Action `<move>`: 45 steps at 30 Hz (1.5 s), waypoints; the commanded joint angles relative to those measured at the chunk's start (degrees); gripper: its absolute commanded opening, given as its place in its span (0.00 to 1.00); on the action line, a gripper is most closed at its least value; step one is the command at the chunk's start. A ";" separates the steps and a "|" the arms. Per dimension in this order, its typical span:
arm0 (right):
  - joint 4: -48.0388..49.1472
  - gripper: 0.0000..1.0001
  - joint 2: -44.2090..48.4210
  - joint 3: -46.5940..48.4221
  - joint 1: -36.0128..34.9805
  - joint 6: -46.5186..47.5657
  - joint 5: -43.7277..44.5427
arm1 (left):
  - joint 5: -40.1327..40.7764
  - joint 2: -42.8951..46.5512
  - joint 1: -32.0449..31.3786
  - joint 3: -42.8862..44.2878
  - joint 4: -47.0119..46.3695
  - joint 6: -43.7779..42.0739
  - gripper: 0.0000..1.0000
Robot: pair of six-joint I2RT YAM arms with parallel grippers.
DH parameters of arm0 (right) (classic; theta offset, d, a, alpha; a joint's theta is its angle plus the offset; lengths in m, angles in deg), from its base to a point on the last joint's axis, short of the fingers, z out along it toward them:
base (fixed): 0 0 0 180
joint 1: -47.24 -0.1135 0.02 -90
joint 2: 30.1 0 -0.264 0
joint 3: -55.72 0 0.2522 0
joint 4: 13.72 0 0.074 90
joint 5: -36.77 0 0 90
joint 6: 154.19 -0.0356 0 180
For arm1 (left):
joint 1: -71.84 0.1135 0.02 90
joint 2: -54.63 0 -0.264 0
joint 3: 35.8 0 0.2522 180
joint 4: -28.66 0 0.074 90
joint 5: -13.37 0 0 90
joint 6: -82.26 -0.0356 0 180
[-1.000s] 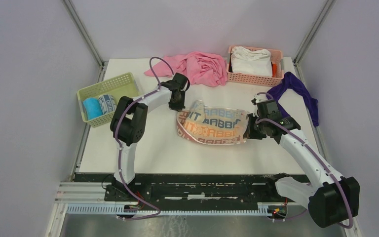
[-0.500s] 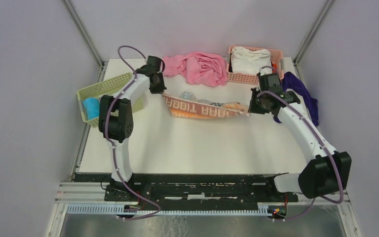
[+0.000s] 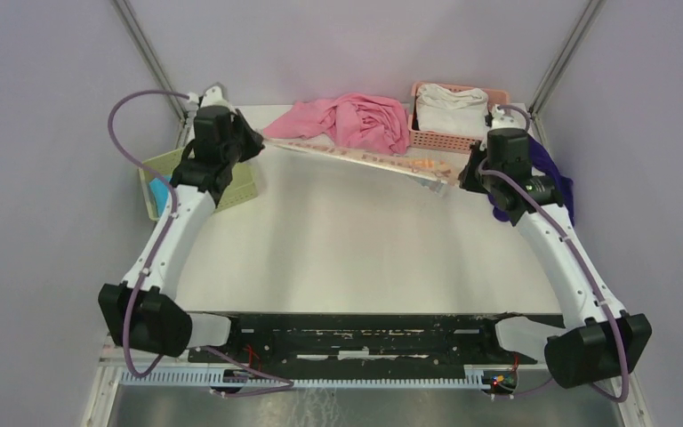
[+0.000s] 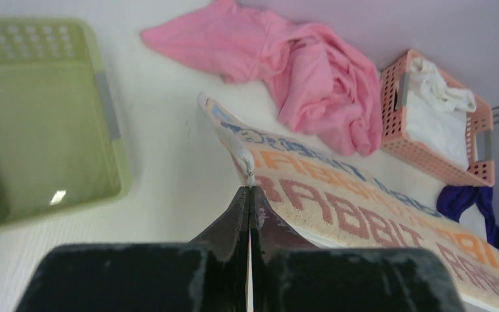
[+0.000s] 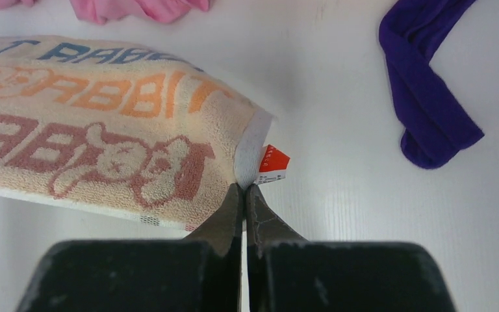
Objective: Roll the towels
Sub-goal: Flatten out the towel at the center of the board.
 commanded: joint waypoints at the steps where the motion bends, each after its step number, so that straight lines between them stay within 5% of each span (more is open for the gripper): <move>1: 0.68 0.00 5.04 -10.02 0.59 -0.05 -0.31 | 4.33 7.27 0.84 -18.09 -4.53 7.39 0.03; 9: -2.98 0.00 7.79 -27.26 0.59 -8.42 -11.51 | 1.98 25.39 0.72 -47.71 -6.26 20.74 0.03; 18: -4.90 0.01 4.31 -36.17 0.59 -14.95 -14.86 | 4.51 41.41 0.75 -60.88 1.43 29.62 0.03; 20: -5.76 0.13 2.96 -35.94 0.58 -14.62 -14.86 | 4.45 42.88 0.74 -61.13 3.75 30.70 0.12; 23: -8.92 0.27 3.43 -34.84 0.61 -13.69 -14.07 | 5.73 45.28 0.77 -59.75 8.64 31.55 0.40; 27: -13.34 0.46 8.01 -32.40 0.60 -12.70 -11.53 | 8.56 47.29 0.78 -55.49 12.71 28.80 0.55; 34: -7.90 0.65 3.02 -21.76 0.59 -3.27 -5.40 | 4.81 29.56 0.76 -41.67 4.33 9.17 0.61; 45: -1.12 0.58 -26.38 -1.28 2.62 3.36 -1.34 | 0.32 -13.62 0.68 -8.02 7.97 -13.41 0.60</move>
